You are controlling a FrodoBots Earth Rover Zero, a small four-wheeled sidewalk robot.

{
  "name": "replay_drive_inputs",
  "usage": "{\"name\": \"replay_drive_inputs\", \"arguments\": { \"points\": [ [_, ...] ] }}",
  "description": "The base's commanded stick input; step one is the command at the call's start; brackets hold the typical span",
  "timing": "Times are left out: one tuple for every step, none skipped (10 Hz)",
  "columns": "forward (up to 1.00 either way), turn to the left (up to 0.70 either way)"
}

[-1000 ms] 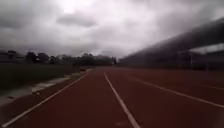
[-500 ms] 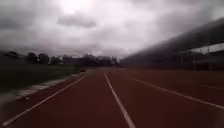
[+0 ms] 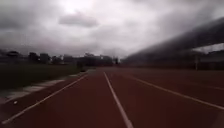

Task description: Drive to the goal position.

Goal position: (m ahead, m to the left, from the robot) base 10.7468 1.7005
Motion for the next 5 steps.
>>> {"name": "replay_drive_inputs", "arguments": {
  "points": [
    [0.7, -0.03],
    [0.7, -0.2],
    [0.7, -0.35],
    [0.7, -0.35],
    [0.7, -0.35]
  ]
}}
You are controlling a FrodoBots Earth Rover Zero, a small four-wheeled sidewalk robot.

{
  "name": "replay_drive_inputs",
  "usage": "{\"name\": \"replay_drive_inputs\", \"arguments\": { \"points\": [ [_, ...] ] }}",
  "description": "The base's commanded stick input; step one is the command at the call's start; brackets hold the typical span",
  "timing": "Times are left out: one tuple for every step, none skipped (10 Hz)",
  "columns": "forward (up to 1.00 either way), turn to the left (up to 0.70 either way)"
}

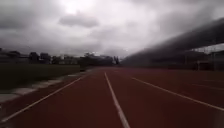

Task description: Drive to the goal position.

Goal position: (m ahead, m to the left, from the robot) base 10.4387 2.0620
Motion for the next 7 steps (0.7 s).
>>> {"name": "replay_drive_inputs", "arguments": {
  "points": [
    [0.7, -0.35],
    [0.7, -0.35],
    [0.7, -0.23],
    [0.7, -0.06],
    [0.7, 0.0],
    [0.7, 0.0],
    [0.7, 0.0]
  ]
}}
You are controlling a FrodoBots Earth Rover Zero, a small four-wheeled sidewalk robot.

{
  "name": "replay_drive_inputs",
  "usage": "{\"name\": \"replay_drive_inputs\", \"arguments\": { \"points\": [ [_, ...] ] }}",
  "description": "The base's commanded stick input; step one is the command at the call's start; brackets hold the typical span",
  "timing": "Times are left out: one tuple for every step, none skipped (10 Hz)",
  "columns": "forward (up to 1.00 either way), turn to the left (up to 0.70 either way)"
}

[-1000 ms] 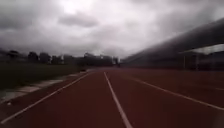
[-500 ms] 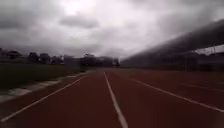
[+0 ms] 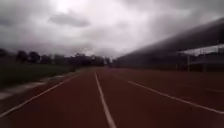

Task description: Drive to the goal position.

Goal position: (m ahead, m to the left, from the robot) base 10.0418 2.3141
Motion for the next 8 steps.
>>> {"name": "replay_drive_inputs", "arguments": {
  "points": [
    [0.7, 0.0],
    [0.7, 0.0],
    [0.7, 0.0],
    [0.7, 0.0],
    [0.7, 0.0],
    [0.7, 0.0],
    [0.7, 0.0],
    [0.7, 0.0]
  ]
}}
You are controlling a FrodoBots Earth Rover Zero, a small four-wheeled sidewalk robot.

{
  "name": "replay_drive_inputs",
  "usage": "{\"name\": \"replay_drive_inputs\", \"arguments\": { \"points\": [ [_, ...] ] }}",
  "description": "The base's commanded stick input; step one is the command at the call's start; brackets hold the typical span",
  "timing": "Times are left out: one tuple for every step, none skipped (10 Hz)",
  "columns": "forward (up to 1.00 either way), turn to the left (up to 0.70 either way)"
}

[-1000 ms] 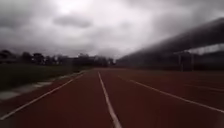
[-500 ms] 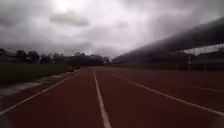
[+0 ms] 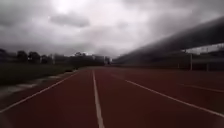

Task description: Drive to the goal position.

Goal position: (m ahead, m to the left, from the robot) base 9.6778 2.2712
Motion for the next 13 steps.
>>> {"name": "replay_drive_inputs", "arguments": {
  "points": [
    [0.7, 0.0],
    [0.7, 0.0],
    [0.7, 0.0],
    [0.7, 0.0],
    [0.7, 0.0],
    [0.7, 0.0],
    [0.7, 0.0],
    [0.7, 0.0],
    [0.7, 0.0],
    [0.7, 0.0],
    [0.7, 0.0],
    [0.7, 0.0],
    [0.7, 0.0]
  ]
}}
